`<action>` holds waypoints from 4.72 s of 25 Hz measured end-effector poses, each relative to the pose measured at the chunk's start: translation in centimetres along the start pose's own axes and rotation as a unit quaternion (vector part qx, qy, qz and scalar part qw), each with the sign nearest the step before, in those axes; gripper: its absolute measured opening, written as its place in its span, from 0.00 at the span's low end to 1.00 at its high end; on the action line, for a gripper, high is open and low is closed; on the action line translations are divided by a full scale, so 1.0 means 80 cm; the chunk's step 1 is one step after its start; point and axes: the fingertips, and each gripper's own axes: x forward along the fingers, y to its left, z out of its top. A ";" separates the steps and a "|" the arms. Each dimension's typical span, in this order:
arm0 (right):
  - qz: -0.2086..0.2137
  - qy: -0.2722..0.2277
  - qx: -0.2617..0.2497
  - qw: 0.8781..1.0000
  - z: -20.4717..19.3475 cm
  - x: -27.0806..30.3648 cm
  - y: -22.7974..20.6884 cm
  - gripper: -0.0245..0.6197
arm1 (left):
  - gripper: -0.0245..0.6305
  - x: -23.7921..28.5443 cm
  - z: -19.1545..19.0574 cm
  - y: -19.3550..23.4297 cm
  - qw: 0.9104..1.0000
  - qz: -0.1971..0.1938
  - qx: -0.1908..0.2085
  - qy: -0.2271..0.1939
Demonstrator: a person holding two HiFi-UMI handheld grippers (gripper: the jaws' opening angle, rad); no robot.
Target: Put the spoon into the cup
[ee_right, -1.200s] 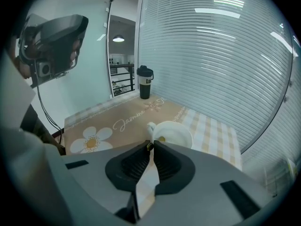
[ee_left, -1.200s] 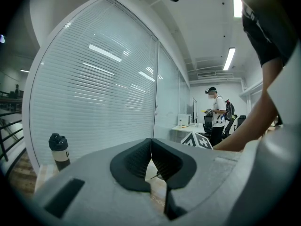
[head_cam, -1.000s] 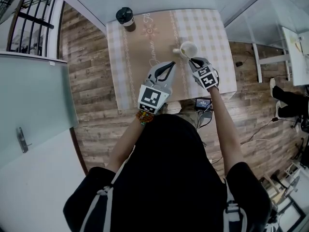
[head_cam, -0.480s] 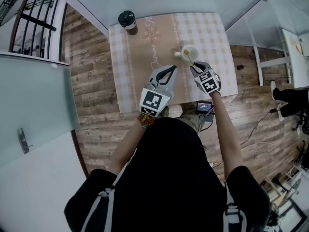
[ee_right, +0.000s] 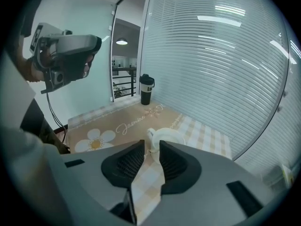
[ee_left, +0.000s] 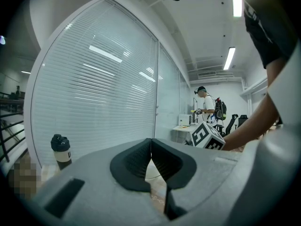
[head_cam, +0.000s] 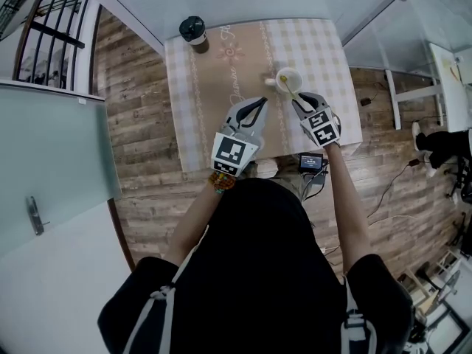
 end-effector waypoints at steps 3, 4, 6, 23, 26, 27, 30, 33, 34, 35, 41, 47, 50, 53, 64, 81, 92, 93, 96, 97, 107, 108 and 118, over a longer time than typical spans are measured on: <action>-0.007 -0.020 -0.002 1.000 0.017 -0.013 -0.004 0.17 | 0.06 0.002 0.004 0.004 1.000 0.004 0.002 -0.004; -0.009 -0.029 -0.002 1.000 0.025 -0.018 -0.005 0.17 | 0.06 0.003 0.005 0.007 1.000 0.004 0.004 -0.005; -0.014 -0.045 -0.004 0.999 0.043 -0.028 -0.008 0.17 | 0.06 0.004 0.010 0.013 1.000 0.007 0.009 -0.006; -0.098 -0.221 -0.026 0.970 0.223 -0.149 -0.052 0.17 | 0.06 0.006 0.142 0.061 0.990 0.045 0.105 -0.089; -0.107 -0.243 -0.036 0.963 0.250 -0.166 -0.054 0.17 | 0.06 -0.001 0.170 0.070 0.986 0.065 0.117 -0.103; -0.112 -0.251 -0.038 0.961 0.258 -0.173 -0.054 0.17 | 0.06 -0.004 0.180 0.074 0.985 0.073 0.113 -0.108; -0.126 -0.278 -0.041 0.951 0.284 -0.193 -0.056 0.16 | 0.06 -0.011 0.205 0.082 0.981 0.092 0.120 -0.122; -0.142 -0.303 -0.043 0.941 0.308 -0.209 -0.059 0.15 | 0.06 -0.015 0.223 0.091 0.976 0.111 0.135 -0.132; -0.150 -0.313 -0.043 0.937 0.315 -0.215 -0.060 0.15 | 0.06 -0.016 0.228 0.094 0.974 0.118 0.136 -0.137; -0.162 -0.324 -0.044 0.931 0.323 -0.222 -0.062 0.15 | 0.07 -0.018 0.234 0.097 0.972 0.125 0.137 -0.144; -0.229 -0.381 -0.069 0.893 0.350 -0.253 -0.066 0.12 | 0.07 -0.031 0.261 0.103 0.954 0.171 0.152 -0.191; -0.276 -0.426 -0.034 0.861 0.345 -0.267 -0.053 0.10 | 0.07 -0.027 0.243 0.097 0.955 0.172 0.160 -0.180; -0.284 -0.428 -0.009 0.858 0.333 -0.260 -0.043 0.09 | 0.07 -0.023 0.224 0.093 0.958 0.168 0.164 -0.165; -0.286 -0.415 0.032 0.863 0.309 -0.241 -0.031 0.08 | 0.07 -0.020 0.200 0.084 0.961 0.163 0.166 -0.150; -0.264 -0.389 0.064 0.880 0.267 -0.185 0.012 0.06 | 0.07 -0.027 0.133 0.068 0.969 0.155 0.140 -0.130; -0.209 -0.332 0.115 0.912 0.212 -0.117 0.041 0.05 | 0.07 -0.013 0.069 0.061 0.984 0.121 0.095 -0.085; -0.185 -0.302 0.105 0.929 0.188 -0.097 0.054 0.05 | 0.06 -0.013 0.056 0.066 0.986 0.118 0.093 -0.073; -0.185 -0.301 0.105 0.930 0.187 -0.096 0.054 0.05 | 0.06 -0.012 0.055 0.067 0.986 0.118 0.094 -0.072; -0.184 -0.302 0.106 0.929 0.187 -0.094 0.055 0.05 | 0.07 -0.010 0.052 0.070 0.986 0.118 0.093 -0.071; -0.184 -0.302 0.107 0.929 0.188 -0.094 0.055 0.05 | 0.06 -0.009 0.051 0.070 0.986 0.119 0.092 -0.070; -0.180 -0.306 0.100 0.930 0.199 -0.093 0.057 0.05 | 0.06 -0.004 0.039 0.079 0.986 0.127 0.087 -0.064; -0.178 -0.305 0.099 0.930 0.198 -0.092 0.058 0.05 | 0.07 -0.004 0.037 0.078 0.986 0.127 0.087 -0.063; -0.167 -0.298 0.094 0.935 0.194 -0.088 0.060 0.05 | 0.07 0.003 0.030 0.073 0.988 0.119 0.074 -0.060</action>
